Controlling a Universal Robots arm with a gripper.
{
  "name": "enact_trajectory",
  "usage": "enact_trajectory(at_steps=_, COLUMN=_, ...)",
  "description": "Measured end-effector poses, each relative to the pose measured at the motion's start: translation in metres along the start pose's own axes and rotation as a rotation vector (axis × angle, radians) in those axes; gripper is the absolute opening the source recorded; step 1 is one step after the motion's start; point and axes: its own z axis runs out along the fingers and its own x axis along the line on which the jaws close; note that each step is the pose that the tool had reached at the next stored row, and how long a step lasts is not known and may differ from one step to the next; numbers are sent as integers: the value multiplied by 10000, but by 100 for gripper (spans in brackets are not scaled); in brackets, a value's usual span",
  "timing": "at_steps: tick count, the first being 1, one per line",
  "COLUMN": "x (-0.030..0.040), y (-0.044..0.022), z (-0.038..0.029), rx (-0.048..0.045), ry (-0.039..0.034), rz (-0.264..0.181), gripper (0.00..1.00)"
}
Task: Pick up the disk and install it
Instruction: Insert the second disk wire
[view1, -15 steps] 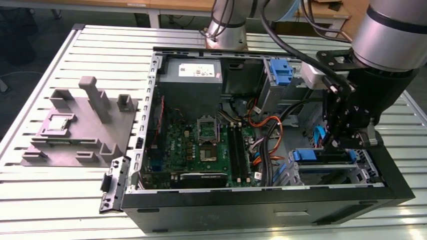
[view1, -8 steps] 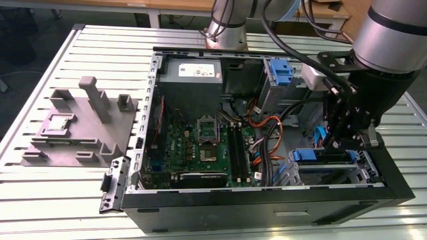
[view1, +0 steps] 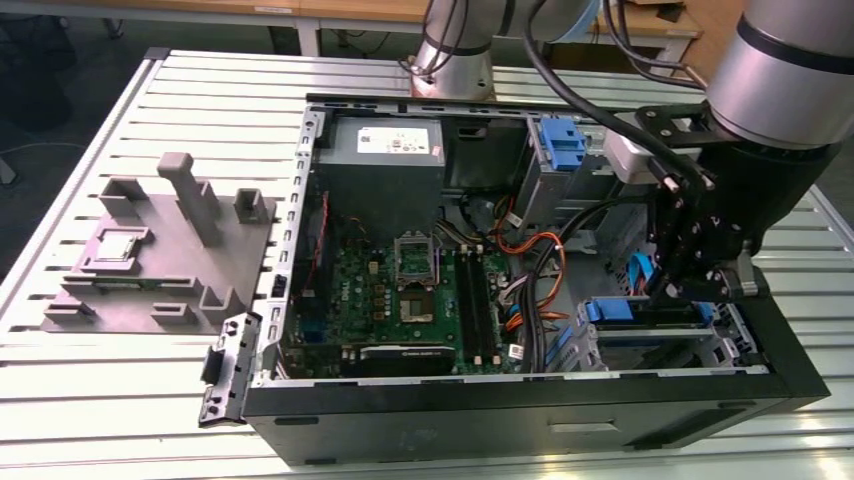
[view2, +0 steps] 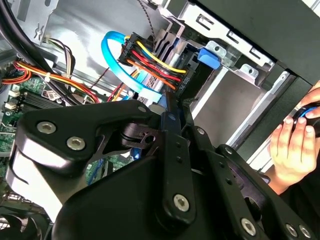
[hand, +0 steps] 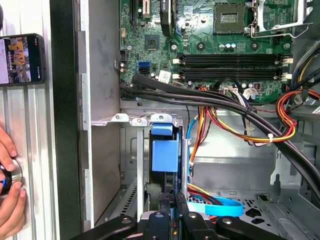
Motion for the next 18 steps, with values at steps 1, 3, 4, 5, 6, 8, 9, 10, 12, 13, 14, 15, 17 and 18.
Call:
enact_trajectory(at_steps=1, x=0, y=0, z=2, rx=0, ry=-10, rz=1, gripper=16)
enact_trajectory(at_steps=3, x=0, y=0, z=6, rx=0, ry=-36, rz=2, gripper=16)
enact_trajectory(at_steps=4, x=-1, y=0, z=9, rx=0, ry=-50, rz=4, gripper=16)
enact_trajectory(at_steps=5, x=-1, y=0, z=12, rx=0, ry=-65, rz=5, gripper=16)
enact_trajectory(at_steps=6, x=-2, y=1, z=15, rx=-1, ry=-84, rz=7, gripper=16)
enact_trajectory(at_steps=8, x=-1, y=1, z=16, rx=-1, ry=-94, rz=8, gripper=16)
enact_trajectory(at_steps=9, x=-2, y=1, z=16, rx=-1, ry=-94, rz=8, gripper=16)
enact_trajectory(at_steps=10, x=-1, y=1, z=16, rx=-1, ry=-94, rz=8, gripper=16)
enact_trajectory(at_steps=12, x=0, y=1, z=15, rx=0, ry=-103, rz=9, gripper=16)
enact_trajectory(at_steps=13, x=0, y=1, z=15, rx=-1, ry=-111, rz=9, gripper=16)
enact_trajectory(at_steps=14, x=1, y=1, z=16, rx=-1, ry=-122, rz=11, gripper=16)
enact_trajectory(at_steps=15, x=1, y=1, z=16, rx=-1, ry=-133, rz=11, gripper=16)
enact_trajectory(at_steps=17, x=2, y=1, z=16, rx=-1, ry=-136, rz=12, gripper=16)
enact_trajectory(at_steps=18, x=2, y=1, z=16, rx=-1, ry=-139, rz=12, gripper=16)
